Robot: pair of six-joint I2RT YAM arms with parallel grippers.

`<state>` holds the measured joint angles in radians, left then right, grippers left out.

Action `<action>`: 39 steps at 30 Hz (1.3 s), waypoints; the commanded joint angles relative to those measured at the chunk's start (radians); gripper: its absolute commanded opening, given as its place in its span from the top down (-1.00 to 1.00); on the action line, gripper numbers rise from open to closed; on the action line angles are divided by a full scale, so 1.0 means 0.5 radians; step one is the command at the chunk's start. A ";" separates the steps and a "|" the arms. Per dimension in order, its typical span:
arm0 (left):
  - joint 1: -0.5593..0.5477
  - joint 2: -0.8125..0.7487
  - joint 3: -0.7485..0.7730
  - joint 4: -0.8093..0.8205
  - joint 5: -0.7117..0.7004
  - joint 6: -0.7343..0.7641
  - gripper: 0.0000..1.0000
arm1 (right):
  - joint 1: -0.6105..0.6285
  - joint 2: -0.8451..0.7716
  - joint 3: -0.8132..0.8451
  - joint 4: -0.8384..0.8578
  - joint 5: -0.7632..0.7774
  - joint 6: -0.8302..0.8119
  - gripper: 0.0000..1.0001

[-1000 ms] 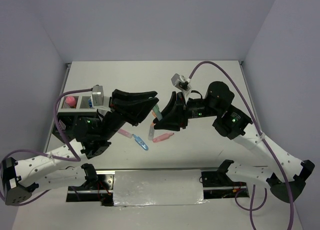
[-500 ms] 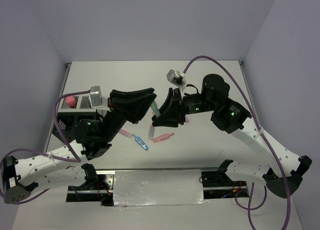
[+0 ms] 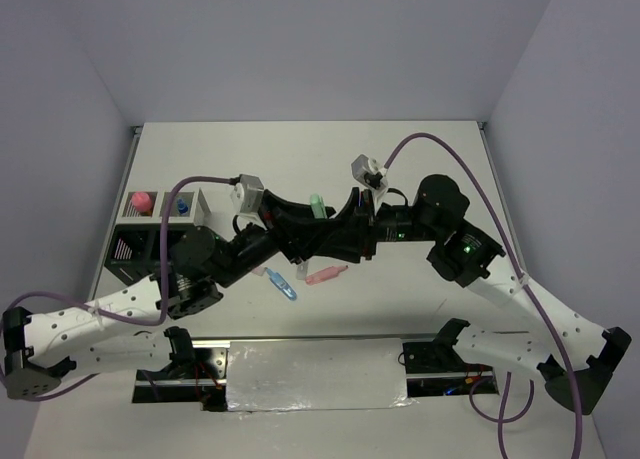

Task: Sort the stationery into containers
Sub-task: Close the pen cap on the pen, then place the pen in the storage box.

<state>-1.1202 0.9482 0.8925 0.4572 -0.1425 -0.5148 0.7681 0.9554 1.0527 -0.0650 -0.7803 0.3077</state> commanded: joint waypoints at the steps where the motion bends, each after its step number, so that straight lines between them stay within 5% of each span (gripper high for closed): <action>1: -0.011 -0.012 -0.011 -0.329 0.049 0.097 0.06 | 0.013 -0.098 0.024 0.366 0.014 -0.038 1.00; 2: -0.011 -0.034 -0.024 -0.316 0.049 0.088 0.38 | 0.013 -0.095 0.021 0.360 0.008 -0.039 1.00; 7: -0.011 -0.053 0.000 -0.353 0.009 0.109 0.69 | 0.013 -0.049 -0.028 0.345 -0.044 -0.054 1.00; 8: -0.011 -0.043 0.019 -0.374 -0.003 0.118 1.00 | 0.010 -0.039 -0.031 0.333 -0.047 -0.060 1.00; 12: -0.011 -0.031 0.141 -0.512 -0.226 0.164 1.00 | 0.010 -0.024 -0.132 0.357 0.008 -0.097 0.82; 13: -0.011 -0.031 0.166 -0.555 -0.309 0.177 1.00 | 0.010 -0.027 -0.154 0.366 0.017 -0.100 0.31; 15: -0.011 -0.040 0.224 -0.687 -0.469 0.213 1.00 | 0.004 -0.036 -0.209 0.348 0.106 -0.133 -0.21; 16: -0.008 -0.049 0.240 -0.736 -0.640 0.253 1.00 | -0.005 -0.039 -0.225 0.339 0.140 -0.140 -0.64; 19: 0.010 -0.098 0.304 -0.920 -1.038 0.327 1.00 | -0.100 -0.033 -0.316 0.317 0.226 -0.146 -0.87; 27: 0.509 -0.258 0.286 -1.450 -1.613 0.232 1.00 | -0.441 -0.180 -0.740 0.523 0.189 -0.011 -0.93; 35: 1.524 0.097 0.274 -2.123 -1.896 -0.648 1.00 | -0.441 -0.392 -0.948 0.541 0.238 0.001 -0.93; 39: 1.639 0.257 0.225 -2.139 -1.973 -0.875 1.00 | -0.441 -0.478 -1.022 0.544 0.174 0.032 -0.93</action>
<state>-0.3187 1.0626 1.0065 -0.5564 -1.0492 -0.8028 0.5507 0.7471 0.5652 0.1505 -0.6704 0.3080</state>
